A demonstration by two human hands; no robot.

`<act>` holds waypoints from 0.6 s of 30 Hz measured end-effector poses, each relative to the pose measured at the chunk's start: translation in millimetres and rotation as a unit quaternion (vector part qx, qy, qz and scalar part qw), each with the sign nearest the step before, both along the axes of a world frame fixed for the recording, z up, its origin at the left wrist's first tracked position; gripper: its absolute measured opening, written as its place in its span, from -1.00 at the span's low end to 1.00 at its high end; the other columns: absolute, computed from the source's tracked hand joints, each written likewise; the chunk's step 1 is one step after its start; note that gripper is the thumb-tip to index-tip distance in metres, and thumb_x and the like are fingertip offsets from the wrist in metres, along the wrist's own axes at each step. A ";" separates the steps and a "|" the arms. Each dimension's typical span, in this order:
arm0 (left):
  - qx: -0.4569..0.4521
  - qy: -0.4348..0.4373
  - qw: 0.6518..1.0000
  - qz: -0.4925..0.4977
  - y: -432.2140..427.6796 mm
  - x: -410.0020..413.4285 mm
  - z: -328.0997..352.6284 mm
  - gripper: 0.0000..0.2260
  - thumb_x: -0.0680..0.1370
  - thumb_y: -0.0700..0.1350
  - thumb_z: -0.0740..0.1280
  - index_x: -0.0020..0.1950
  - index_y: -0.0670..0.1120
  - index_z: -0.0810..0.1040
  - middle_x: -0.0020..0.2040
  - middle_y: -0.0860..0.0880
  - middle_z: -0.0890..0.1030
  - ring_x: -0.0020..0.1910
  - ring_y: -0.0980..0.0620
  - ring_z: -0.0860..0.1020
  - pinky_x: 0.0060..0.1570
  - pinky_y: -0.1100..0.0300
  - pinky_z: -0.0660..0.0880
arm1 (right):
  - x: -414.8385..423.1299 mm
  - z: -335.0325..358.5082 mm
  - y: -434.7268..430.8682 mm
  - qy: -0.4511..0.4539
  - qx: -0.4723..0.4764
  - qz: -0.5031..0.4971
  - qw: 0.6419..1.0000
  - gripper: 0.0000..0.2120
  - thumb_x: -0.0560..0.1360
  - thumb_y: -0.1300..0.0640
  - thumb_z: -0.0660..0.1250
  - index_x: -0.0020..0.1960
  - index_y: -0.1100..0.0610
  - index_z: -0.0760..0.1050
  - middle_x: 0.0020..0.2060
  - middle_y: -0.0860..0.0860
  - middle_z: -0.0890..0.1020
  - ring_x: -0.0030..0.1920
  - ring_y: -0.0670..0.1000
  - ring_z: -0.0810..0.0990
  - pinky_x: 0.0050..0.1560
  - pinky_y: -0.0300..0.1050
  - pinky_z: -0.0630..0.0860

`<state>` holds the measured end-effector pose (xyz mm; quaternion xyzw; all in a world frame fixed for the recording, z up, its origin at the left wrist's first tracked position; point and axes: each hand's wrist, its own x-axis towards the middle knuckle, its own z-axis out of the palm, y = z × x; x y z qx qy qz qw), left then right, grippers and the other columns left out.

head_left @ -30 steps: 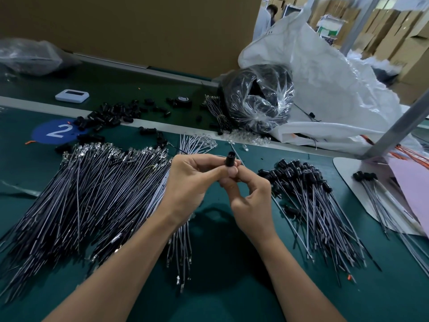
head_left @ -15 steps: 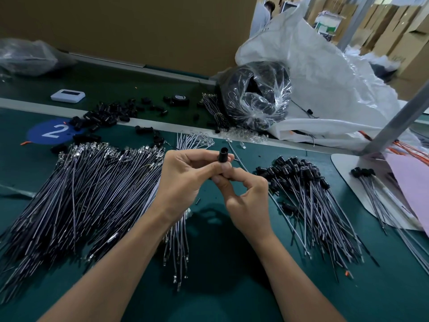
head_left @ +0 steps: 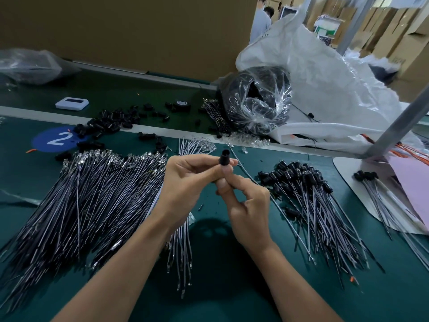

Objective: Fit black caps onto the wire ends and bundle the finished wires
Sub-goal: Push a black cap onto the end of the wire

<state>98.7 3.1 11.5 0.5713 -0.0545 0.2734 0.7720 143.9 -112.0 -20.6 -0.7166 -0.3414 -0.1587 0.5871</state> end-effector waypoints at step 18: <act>-0.053 -0.009 0.998 -0.041 -7.2 -2.6 0.2 -0.86 0.31 -0.26 0.48 -0.15 -0.18 0.72 -0.09 -0.21 0.71 -0.06 -0.17 0.69 -0.05 0.16 0.59 | 3.1 -2.3 -1.9 -0.135 0.005 -0.036 0.990 -0.77 0.55 0.18 0.28 -0.06 0.29 0.66 -0.27 0.05 0.64 -0.31 0.07 0.61 -0.29 -0.04 0.54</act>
